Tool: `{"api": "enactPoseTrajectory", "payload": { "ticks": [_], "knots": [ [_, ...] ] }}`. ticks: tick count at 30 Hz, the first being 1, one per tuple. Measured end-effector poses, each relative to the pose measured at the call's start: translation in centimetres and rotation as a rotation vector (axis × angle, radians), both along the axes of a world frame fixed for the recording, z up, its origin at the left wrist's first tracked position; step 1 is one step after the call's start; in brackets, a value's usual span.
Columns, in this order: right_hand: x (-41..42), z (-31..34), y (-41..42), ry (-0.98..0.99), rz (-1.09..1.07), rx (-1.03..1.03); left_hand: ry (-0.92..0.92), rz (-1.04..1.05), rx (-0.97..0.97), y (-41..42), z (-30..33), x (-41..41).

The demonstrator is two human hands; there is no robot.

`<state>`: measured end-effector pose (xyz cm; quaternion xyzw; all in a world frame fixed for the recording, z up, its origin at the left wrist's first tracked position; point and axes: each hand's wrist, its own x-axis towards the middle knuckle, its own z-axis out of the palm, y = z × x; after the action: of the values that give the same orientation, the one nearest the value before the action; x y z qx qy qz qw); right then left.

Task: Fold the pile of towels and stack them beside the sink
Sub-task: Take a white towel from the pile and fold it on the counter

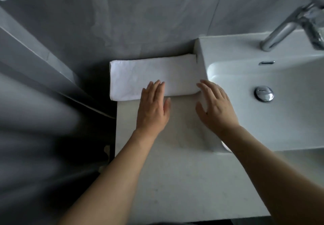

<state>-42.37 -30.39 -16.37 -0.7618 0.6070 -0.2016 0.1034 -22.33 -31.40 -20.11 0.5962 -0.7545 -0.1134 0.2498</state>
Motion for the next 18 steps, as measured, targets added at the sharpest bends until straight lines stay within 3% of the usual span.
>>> {"api": "enactPoseTrajectory", "payload": {
  "ticks": [8,18],
  "knots": [
    [-12.0,1.0,6.2,-0.078,-0.116,-0.039,0.013,-0.107,-0.02,5.2,3.2,-12.2],
    [-27.9,1.5,11.9,-0.102,-0.147,0.0,0.074,-0.08,-0.012,11.4,4.0,-28.9]
  ]
}}
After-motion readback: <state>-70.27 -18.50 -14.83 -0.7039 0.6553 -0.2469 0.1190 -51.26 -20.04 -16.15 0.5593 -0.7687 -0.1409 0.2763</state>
